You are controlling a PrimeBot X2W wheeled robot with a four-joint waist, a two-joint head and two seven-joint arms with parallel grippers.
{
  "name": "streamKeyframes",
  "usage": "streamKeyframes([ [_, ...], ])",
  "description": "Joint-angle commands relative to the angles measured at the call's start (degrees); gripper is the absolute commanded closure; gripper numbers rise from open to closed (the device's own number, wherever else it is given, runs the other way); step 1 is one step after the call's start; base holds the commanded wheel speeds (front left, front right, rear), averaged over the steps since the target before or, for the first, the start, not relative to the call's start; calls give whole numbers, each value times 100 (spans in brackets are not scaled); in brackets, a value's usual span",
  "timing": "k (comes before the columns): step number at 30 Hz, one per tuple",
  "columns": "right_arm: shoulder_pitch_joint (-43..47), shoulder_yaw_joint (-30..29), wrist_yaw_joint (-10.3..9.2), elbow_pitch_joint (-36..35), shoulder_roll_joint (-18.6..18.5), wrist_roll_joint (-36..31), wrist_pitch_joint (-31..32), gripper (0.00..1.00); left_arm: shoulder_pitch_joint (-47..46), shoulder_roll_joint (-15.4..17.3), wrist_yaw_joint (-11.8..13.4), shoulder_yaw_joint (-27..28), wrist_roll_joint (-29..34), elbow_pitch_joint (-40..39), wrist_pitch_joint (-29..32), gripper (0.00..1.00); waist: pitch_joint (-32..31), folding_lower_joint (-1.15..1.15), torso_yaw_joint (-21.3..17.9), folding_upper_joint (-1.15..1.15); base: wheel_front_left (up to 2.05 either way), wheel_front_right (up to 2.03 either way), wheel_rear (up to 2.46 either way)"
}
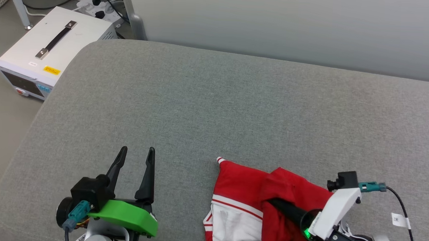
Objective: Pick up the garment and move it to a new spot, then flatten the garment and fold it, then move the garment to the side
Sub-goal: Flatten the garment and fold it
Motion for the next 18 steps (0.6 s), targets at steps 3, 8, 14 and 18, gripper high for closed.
streamKeyframes([
  [3,-279,486,-2,211,9,140,-203,100,-172,-60,-33,-38,55,41,-62,0,233,0,185,0,0,0,0],
  [8,-577,1095,-2,803,10,-77,-426,100,-325,-148,-74,-30,69,148,-134,0,476,0,220,0,0,0,0],
  [14,-736,1327,-2,1150,10,-66,-553,0,-382,-181,-110,-26,97,266,-168,0,489,0,147,0,0,0,0],
  [18,-789,1443,-2,1061,10,34,-640,0,-388,-179,-136,-24,109,330,-181,0,402,0,82,0,0,0,0],
])
